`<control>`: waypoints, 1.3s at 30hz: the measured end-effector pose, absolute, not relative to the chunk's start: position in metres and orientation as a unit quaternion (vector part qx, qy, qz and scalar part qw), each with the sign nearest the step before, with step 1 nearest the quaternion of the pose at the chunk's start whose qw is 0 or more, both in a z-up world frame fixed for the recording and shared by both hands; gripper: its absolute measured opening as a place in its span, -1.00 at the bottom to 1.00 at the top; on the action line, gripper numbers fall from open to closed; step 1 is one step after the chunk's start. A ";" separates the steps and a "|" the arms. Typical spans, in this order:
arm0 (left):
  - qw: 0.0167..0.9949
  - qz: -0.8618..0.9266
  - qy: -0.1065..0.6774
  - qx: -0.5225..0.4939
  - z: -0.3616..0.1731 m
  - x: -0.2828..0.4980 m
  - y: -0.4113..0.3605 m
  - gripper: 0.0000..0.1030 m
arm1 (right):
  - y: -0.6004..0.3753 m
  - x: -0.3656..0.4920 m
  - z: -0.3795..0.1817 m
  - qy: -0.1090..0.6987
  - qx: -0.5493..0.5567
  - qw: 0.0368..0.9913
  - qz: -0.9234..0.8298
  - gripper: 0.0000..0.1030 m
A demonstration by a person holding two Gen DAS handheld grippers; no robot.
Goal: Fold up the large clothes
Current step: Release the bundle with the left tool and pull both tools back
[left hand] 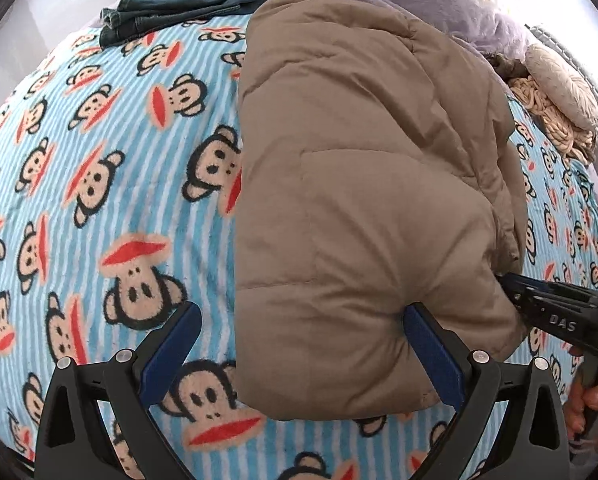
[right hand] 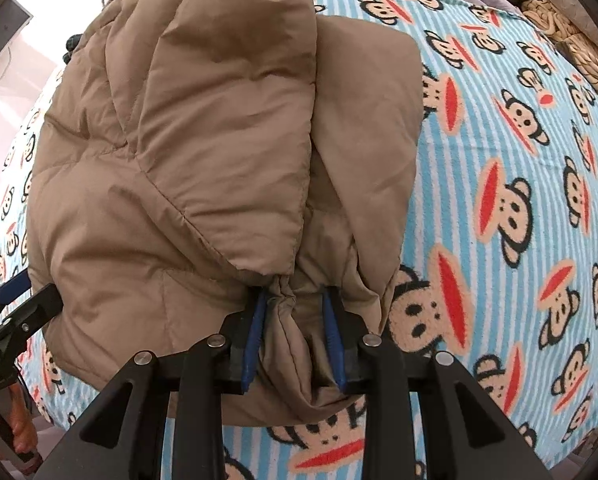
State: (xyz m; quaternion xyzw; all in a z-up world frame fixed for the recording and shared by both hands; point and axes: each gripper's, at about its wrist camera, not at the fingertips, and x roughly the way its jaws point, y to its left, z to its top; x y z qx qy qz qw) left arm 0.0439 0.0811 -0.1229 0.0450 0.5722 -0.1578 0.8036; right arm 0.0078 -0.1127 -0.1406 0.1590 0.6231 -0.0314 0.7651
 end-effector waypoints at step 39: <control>0.802 -0.116 0.583 0.061 -0.080 -0.003 0.092 0.98 | -0.114 -0.054 -0.092 0.632 0.207 0.746 -0.012 0.14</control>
